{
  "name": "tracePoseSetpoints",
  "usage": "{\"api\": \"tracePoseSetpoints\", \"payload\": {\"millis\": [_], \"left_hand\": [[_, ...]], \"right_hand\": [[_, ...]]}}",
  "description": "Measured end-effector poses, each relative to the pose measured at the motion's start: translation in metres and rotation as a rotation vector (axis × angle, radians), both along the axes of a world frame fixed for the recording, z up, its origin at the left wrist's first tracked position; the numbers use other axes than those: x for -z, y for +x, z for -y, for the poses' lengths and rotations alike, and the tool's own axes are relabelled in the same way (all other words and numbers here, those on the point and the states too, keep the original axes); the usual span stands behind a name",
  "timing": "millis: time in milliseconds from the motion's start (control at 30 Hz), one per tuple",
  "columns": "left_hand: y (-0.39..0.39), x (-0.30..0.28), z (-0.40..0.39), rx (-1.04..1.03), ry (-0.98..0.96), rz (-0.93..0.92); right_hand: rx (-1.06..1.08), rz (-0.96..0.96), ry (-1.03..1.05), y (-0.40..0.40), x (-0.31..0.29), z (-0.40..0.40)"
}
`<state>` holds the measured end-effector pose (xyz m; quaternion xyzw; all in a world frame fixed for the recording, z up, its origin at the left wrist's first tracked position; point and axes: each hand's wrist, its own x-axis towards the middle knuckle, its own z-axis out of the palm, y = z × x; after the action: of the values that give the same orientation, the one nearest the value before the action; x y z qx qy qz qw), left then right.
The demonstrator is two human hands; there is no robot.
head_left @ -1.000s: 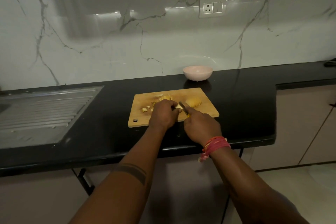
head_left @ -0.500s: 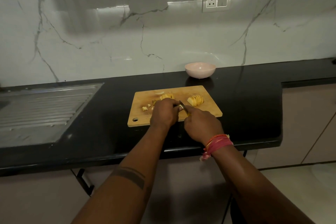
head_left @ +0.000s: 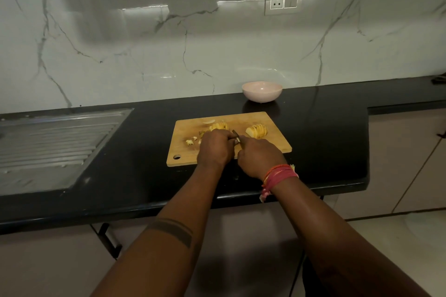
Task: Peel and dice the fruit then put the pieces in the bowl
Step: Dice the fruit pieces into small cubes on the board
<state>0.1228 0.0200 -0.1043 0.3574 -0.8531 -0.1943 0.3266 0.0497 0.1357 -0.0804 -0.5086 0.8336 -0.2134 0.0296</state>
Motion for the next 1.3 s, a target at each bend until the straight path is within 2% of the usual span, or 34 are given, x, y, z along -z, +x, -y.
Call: {"api": "tracePoseSetpoints", "payload": {"millis": [400, 700, 1033, 1300], "left_hand": [[-0.003, 0.000, -0.002, -0.053, 0.044, 0.015], [-0.001, -0.002, -0.005, -0.087, 0.051, -0.017], [0.001, -0.004, -0.005, -0.052, 0.049, -0.037], [-0.001, -0.005, -0.007, -0.092, 0.107, -0.016]], "right_hand": [[0.002, -0.064, -0.015, 0.009, 0.013, -0.038], [0.027, 0.022, -0.152, 0.008, 0.009, -0.050], [0.002, 0.020, -0.060, 0.012, -0.001, -0.011], [-0.010, -0.006, 0.011, 0.013, 0.001, -0.023]]}}
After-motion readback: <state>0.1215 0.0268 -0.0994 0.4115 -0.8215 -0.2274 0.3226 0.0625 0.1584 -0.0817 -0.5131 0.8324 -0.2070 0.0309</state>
